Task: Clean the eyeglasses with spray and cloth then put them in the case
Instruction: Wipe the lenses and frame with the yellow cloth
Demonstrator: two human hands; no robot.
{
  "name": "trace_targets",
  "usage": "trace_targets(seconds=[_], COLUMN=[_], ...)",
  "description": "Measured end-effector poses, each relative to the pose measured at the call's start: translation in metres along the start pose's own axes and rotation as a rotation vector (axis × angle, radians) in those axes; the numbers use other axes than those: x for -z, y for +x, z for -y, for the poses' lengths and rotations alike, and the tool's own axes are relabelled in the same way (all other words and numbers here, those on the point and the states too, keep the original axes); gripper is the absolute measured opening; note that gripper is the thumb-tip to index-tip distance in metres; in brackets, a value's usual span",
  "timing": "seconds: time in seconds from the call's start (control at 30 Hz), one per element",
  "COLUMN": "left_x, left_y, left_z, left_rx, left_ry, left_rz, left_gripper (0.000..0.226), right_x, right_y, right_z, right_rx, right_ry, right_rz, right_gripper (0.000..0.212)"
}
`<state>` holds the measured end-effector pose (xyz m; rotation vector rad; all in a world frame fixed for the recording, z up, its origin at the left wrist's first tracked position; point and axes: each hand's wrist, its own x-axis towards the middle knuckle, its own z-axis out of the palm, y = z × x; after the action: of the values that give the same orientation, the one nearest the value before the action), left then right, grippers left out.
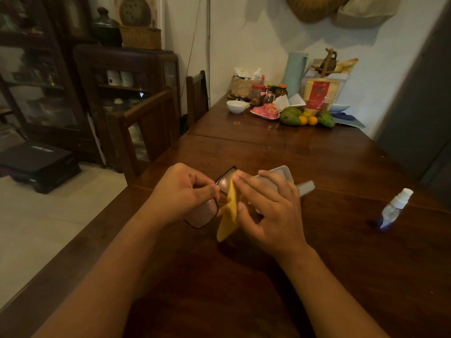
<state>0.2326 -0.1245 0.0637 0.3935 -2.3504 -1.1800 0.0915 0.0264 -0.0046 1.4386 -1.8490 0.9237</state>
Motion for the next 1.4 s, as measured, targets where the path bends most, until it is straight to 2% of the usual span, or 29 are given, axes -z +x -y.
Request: trace_targets(seconds=[0.13, 0.27, 0.37, 0.47, 0.57, 0.67, 0.77, 0.87, 0.97, 1.07, 1.2, 1.27, 1.4], left_x=[0.002, 0.0, 0.0, 0.002, 0.003, 0.003, 0.002, 0.002, 0.002, 0.0, -0.001, -0.001, 0.0], left_y=[0.0, 0.0, 0.0, 0.0, 0.0, 0.001, 0.001, 0.001, 0.0, 0.001, 0.002, 0.001, 0.001], left_z=[0.003, 0.002, 0.002, 0.003, 0.005, 0.005, 0.004, 0.004, 0.004, 0.004, 0.004, 0.003, 0.004], left_rx=[-0.001, 0.002, -0.014, -0.031, -0.012, -0.015, -0.019, -0.037, -0.037, -0.026, -0.042, -0.066, -0.056], left_ry=[0.005, 0.013, 0.0, -0.013, -0.02, -0.027, -0.038, -0.045, -0.044, -0.011, -0.009, -0.022, -0.032], left_rz=[-0.017, -0.015, 0.001, -0.01, -0.014, 0.007, 0.014, 0.01, 0.008, -0.001, 0.017, 0.001, -0.014], left_gripper=[0.018, 0.022, 0.022, 0.022, 0.021, 0.02, 0.02, 0.02, 0.018, 0.022, 0.022, 0.028, 0.024], right_x=[-0.002, 0.004, 0.0, -0.007, -0.004, 0.001, -0.002, -0.006, -0.002, 0.002, -0.001, -0.005, -0.005], right_y=[-0.001, 0.0, 0.0, -0.001, -0.001, -0.001, 0.0, -0.002, -0.001, -0.001, -0.001, -0.001, -0.002], right_z=[0.005, -0.004, 0.003, 0.009, 0.001, -0.011, -0.006, 0.003, 0.002, -0.006, -0.001, 0.004, -0.001], right_rx=[0.131, 0.017, -0.03, 0.076, 0.149, 0.099, 0.022, 0.094, 0.139, 0.048, -0.049, 0.002, 0.097], right_ry=[0.053, -0.023, -0.047, -0.001, -0.018, -0.043, -0.049, 0.007, 0.015, -0.004, 0.018, 0.035, 0.012], right_rz=[0.014, -0.037, 0.02, 0.088, 0.037, -0.026, 0.001, 0.065, 0.05, -0.03, -0.021, -0.01, -0.05], right_gripper=[0.047, 0.043, 0.055, 0.062, 0.052, 0.042, 0.052, 0.063, 0.057, 0.043, 0.049, 0.051, 0.037])
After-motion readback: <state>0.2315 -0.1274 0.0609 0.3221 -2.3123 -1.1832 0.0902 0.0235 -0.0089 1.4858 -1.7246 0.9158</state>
